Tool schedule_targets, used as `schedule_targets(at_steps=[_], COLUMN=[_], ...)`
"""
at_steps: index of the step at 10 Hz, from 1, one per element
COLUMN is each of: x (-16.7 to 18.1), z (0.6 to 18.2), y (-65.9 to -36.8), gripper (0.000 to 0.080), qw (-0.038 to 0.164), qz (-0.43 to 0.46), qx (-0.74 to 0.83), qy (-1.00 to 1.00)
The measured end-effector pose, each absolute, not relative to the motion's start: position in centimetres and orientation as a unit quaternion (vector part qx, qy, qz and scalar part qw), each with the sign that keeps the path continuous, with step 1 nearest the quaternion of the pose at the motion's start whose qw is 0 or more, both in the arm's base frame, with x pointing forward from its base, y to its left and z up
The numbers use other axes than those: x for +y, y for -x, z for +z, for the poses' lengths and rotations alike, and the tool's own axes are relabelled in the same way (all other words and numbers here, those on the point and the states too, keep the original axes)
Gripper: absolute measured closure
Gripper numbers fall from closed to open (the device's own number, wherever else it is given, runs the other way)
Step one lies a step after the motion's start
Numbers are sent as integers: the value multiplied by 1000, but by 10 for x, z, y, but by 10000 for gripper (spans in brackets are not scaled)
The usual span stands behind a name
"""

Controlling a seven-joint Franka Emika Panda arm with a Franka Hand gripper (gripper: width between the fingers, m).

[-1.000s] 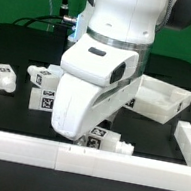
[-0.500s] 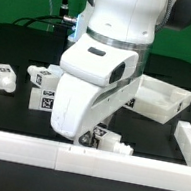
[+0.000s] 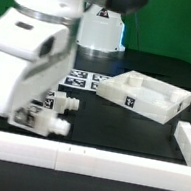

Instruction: Assemble one leg

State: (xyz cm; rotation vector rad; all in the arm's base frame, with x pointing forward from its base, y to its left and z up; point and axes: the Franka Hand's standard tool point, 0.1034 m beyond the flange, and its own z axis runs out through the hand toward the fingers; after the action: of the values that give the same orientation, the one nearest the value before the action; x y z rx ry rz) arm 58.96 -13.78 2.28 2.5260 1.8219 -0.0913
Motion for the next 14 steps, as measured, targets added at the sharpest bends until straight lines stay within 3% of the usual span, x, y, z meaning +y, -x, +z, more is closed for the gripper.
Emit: schedule_targets(at_steps=[2, 5, 6, 7, 8, 11, 14], x=[-153, -153, -153, -151, -141, -102, -50], z=[14, 13, 13, 15, 27, 66, 76], y=[-584, -584, -584, -585, -592, -581, -555], gripper=[515, 514, 323, 323, 184, 151, 151], qw=[8, 8, 8, 8, 15, 26, 30], qz=[-33, -34, -34, -34, -32, -21, -3], qx=[581, 582, 582, 576, 569, 559, 522], qy=[-813, -813, -813, -816, -822, -829, -853])
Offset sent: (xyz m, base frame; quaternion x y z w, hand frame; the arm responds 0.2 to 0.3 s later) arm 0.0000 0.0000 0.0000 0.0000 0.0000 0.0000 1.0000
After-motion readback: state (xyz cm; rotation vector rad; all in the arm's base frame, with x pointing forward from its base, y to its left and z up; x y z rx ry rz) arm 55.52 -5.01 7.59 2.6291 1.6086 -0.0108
